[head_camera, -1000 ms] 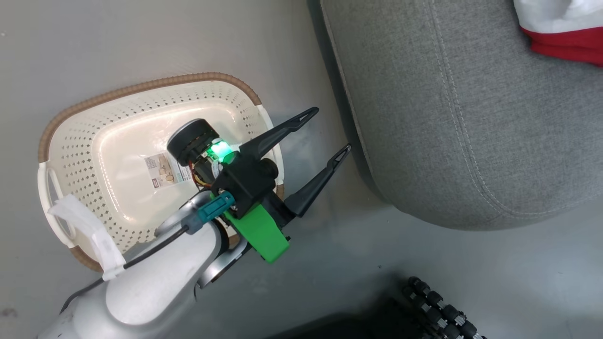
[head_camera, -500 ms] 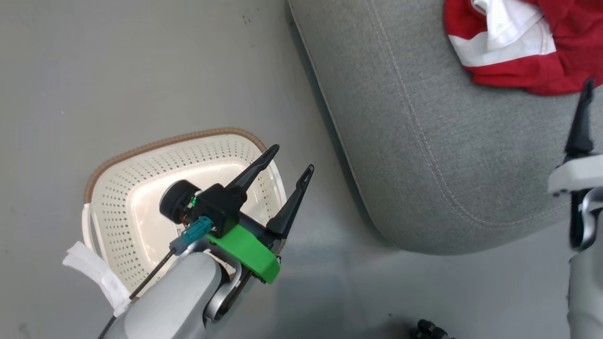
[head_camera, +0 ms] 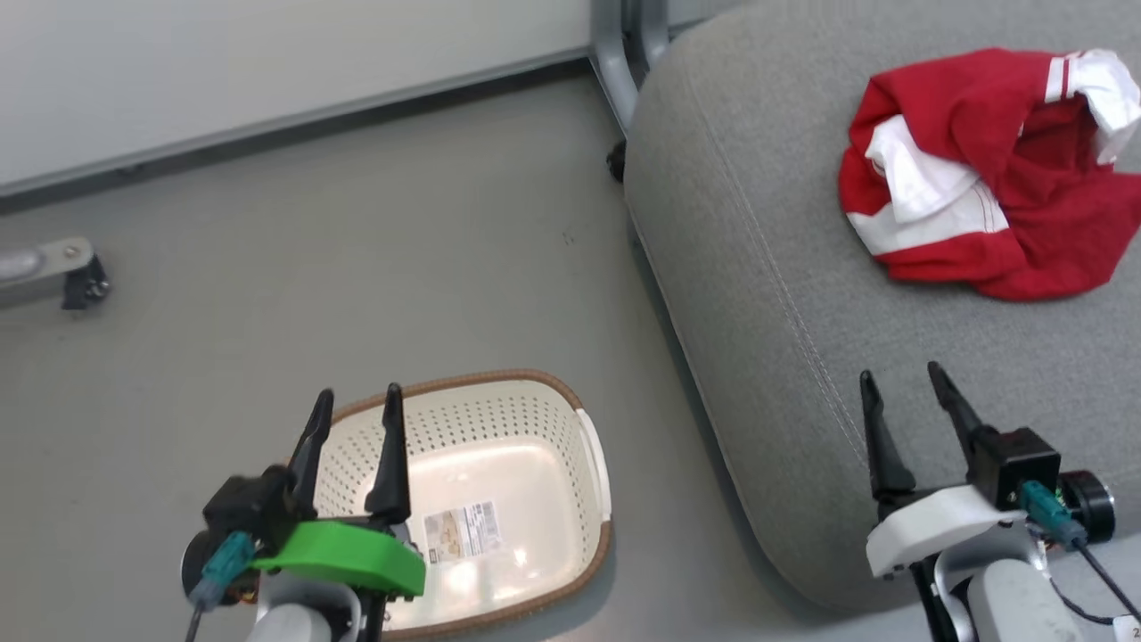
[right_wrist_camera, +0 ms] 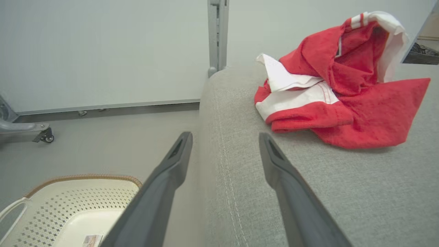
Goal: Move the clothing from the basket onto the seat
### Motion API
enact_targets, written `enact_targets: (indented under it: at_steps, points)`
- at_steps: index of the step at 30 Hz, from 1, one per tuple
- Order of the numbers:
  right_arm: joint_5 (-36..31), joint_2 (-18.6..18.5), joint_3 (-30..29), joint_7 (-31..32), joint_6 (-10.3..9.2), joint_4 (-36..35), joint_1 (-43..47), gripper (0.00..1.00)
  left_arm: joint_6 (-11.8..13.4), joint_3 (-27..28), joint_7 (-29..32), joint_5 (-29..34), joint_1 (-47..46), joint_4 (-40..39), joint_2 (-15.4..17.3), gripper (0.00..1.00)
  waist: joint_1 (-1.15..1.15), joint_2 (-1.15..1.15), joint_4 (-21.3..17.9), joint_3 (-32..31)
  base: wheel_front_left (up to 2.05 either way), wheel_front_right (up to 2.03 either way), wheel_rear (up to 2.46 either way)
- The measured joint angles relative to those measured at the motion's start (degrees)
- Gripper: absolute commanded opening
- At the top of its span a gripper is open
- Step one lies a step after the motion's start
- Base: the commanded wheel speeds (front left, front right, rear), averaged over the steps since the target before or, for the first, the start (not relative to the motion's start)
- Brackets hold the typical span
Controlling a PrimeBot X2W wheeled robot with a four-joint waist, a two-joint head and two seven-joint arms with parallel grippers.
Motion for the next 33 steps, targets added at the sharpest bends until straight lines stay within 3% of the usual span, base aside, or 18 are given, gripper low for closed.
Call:
enact_targets:
  at_steps: [5, 11, 20, 33]
  points:
    - [0.3, 1.0, 3.4, 0.0, 0.0, -3.0, 2.2, 1.0, -2.9, 8.1, 0.0, 3.4, 4.9, -2.1, -1.7, 1.0, 0.0, 0.0, 3.8, -5.3, 0.0, 0.0, 0.0]
    - [0.3, 1.8, 2.1, 0.0, -0.01, -8.6, 5.5, 1.0, -6.7, 11.5, 0.0, 8.2, 9.0, -7.6, -2.9, 1.0, 0.0, 0.0, 8.3, -9.8, 0.0, 0.0, 0.0]
    - [-0.1, 2.1, 2.2, 0.0, 0.0, -13.9, 13.9, 1.0, -7.7, 10.8, 0.0, 14.3, 16.3, -11.4, -2.9, 1.0, 0.0, 0.0, 11.4, -16.0, 0.0, 0.0, 0.0]
    - [-0.6, 2.1, 3.2, 0.0, 0.0, -12.1, 17.3, 1.0, -7.7, 8.2, 0.0, 15.7, 18.2, -9.4, -2.9, 1.0, 0.0, 0.0, 9.4, -18.8, 0.0, 0.0, 0.0]
